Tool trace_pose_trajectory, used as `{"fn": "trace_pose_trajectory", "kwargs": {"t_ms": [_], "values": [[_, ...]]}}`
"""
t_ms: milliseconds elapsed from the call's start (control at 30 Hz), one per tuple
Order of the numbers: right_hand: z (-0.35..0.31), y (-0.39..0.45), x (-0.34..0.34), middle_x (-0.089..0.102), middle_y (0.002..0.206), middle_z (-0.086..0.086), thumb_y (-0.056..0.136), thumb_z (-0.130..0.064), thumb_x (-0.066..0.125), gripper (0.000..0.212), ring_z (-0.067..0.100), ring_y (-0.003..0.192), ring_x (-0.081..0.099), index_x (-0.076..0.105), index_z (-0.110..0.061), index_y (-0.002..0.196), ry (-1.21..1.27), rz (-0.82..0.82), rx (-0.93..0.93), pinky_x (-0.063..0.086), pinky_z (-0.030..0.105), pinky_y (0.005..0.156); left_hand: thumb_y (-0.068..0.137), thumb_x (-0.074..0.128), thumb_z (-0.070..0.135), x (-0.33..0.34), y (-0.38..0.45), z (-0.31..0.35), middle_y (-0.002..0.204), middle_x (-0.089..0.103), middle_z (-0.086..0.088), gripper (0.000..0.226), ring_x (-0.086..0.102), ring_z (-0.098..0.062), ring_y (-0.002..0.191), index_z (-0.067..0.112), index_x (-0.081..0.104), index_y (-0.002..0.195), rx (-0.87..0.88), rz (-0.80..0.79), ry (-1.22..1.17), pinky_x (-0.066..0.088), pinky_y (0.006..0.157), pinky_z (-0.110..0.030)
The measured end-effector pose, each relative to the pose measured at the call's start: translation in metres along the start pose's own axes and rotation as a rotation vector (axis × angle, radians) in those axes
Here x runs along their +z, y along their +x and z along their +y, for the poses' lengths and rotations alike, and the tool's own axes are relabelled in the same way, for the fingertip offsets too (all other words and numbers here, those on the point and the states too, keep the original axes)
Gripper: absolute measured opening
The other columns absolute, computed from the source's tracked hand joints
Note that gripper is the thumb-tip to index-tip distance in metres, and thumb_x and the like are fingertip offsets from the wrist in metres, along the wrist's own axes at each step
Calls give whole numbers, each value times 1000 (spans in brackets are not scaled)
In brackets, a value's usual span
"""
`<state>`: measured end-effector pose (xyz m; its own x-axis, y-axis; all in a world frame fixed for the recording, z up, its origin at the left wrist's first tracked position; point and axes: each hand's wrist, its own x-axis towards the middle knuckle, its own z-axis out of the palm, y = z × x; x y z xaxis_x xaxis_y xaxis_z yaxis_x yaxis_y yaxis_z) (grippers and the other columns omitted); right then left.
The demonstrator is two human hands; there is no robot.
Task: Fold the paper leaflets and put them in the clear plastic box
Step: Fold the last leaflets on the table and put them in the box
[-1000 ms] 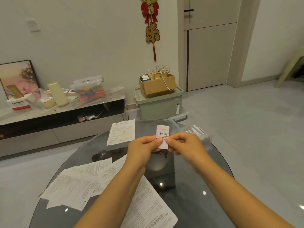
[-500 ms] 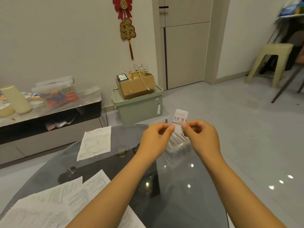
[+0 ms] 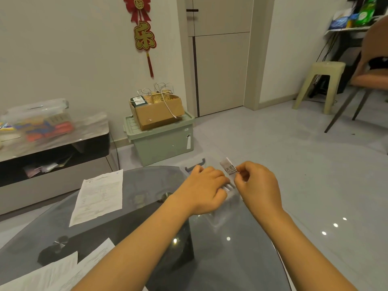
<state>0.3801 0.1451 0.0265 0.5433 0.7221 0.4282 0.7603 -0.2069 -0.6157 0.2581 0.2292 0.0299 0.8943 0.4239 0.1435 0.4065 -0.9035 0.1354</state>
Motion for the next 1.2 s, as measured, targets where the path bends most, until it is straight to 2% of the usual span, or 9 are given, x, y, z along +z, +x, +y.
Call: {"fn": "trace_pose_trajectory", "kwargs": {"t_ms": [367, 467, 600, 667, 734, 800, 967, 1034, 1201], "values": [[-7, 5, 5, 62, 79, 7, 84, -2, 56, 12, 23, 75, 51, 67, -5, 84, -238, -19, -55, 38, 30, 59, 73, 6, 43, 7, -4, -6, 100, 56, 2, 67, 40, -15, 92, 16, 60, 100, -5, 91, 3, 27, 85, -30], [-16, 11, 4, 60, 88, 4, 85, -5, 52, 15, 21, 82, 51, 66, -10, 86, -443, -137, -56, 33, 26, 62, 72, 5, 43, 8, -7, -8, 99, 58, 3, 68, 41, -15, 90, 16, 61, 102, -23, 95, -18, 28, 87, -32], [-31, 13, 7, 41, 68, -3, 86, -10, 51, 20, 21, 78, 42, 48, -15, 67, -664, -246, -55, 28, 26, 65, 71, 8, 44, 10, -9, -8, 105, 59, 4, 68, 43, -14, 93, 18, 57, 112, -38, 91, -80, 28, 93, -35], [-31, 18, 8, 50, 85, -2, 88, -13, 51, 11, 23, 92, 50, 56, -16, 79, -688, -274, -63, 30, 26, 69, 73, 10, 45, 9, -10, -7, 113, 58, 4, 69, 43, -13, 98, 19, 52, 121, -53, 84, -120, 25, 97, -34], [-28, 21, 8, 53, 106, 3, 89, -15, 51, 15, 23, 102, 52, 62, -16, 98, -656, -315, -28, 33, 27, 71, 75, 10, 45, 7, -9, -8, 123, 55, 3, 72, 42, -12, 106, 19, 47, 131, -65, 51, -118, 23, 99, -33], [-23, 23, 8, 50, 111, 5, 89, -13, 52, 19, 24, 100, 52, 65, -14, 102, -557, -363, 32, 35, 28, 68, 72, 4, 47, 5, -7, -7, 125, 54, 4, 80, 41, -12, 110, 23, 50, 132, -56, 9, -68, 23, 98, -33], [-5, 22, 0, 43, 99, 2, 91, -13, 51, 20, 15, 78, 48, 70, -16, 98, -227, -344, 50, 34, 21, 66, 81, 10, 39, 2, -1, -7, 130, 46, 4, 66, 37, -13, 116, 33, 48, 136, -64, -105, 31, 22, 97, -34], [3, 20, -3, 44, 96, 0, 92, -10, 50, 21, 6, 70, 45, 69, -18, 98, -129, -314, 38, 31, 14, 58, 81, 9, 39, 0, 1, -7, 132, 44, 3, 66, 35, -14, 118, 36, 44, 137, -80, -148, 64, 21, 98, -35], [11, 16, -6, 50, 96, -2, 92, -11, 53, 21, -1, 71, 47, 67, -22, 103, 3, -341, 9, 34, 3, 59, 80, 14, 42, -1, -3, -7, 139, 42, 5, 66, 32, -13, 124, 33, 39, 140, -118, -132, -5, 19, 104, -35]]}}
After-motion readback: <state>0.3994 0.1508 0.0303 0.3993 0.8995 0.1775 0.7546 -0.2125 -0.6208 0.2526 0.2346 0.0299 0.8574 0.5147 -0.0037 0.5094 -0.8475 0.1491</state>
